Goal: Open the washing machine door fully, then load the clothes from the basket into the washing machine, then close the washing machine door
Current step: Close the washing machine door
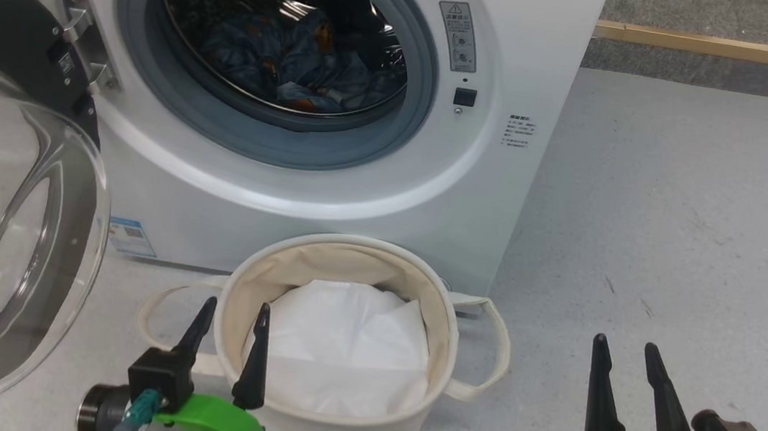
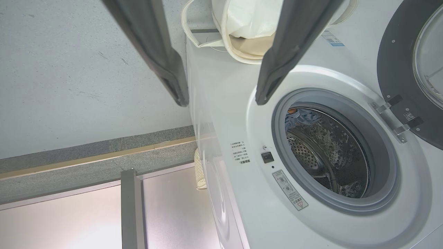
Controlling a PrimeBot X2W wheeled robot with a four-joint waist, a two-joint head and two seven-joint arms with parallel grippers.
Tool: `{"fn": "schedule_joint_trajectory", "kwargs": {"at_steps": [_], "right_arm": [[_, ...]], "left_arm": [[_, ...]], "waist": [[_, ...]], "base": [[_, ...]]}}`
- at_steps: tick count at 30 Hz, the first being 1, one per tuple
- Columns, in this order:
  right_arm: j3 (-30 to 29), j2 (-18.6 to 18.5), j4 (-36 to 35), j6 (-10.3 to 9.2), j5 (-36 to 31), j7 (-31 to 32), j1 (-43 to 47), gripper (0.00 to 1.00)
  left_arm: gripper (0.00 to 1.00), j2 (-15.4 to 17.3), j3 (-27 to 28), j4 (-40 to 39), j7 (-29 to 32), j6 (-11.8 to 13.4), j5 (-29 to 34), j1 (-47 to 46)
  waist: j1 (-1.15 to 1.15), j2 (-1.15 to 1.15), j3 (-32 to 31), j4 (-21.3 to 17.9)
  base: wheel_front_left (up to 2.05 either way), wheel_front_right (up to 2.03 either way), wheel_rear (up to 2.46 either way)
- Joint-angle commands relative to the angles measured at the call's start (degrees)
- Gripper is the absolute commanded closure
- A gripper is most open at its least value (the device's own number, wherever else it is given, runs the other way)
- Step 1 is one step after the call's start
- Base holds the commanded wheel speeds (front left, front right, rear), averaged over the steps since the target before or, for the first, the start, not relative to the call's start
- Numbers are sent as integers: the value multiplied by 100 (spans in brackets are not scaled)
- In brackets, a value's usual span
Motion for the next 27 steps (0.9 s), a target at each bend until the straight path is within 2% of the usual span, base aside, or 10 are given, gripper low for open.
{"fn": "schedule_joint_trajectory", "kwargs": {"at_steps": [1, 15, 21, 27], "right_arm": [[128, -22, -151, 0, 25, -28, -113, 0], [141, -22, -124, 0, 33, -28, -102, 0], [150, -22, -118, 0, 33, -28, -100, 0], [153, -22, -117, 0, 34, -28, -91, 0]], "left_arm": [[0, 82, 162, -146, -27, 30, -47, -152], [0, 82, 192, -107, -27, 102, -101, -162], [0, 82, 166, -105, -27, 120, -56, -150], [0, 82, 170, -109, -27, 144, -40, -148]], "waist": [[0, 0, 1, 0], [0, 0, 7, -6], [0, 0, 6, -11], [0, 0, 4, -14]], "base": [[0, 0, 0], [-19, 14, 5], [-140, 98, 43], [-216, 173, 42]]}}
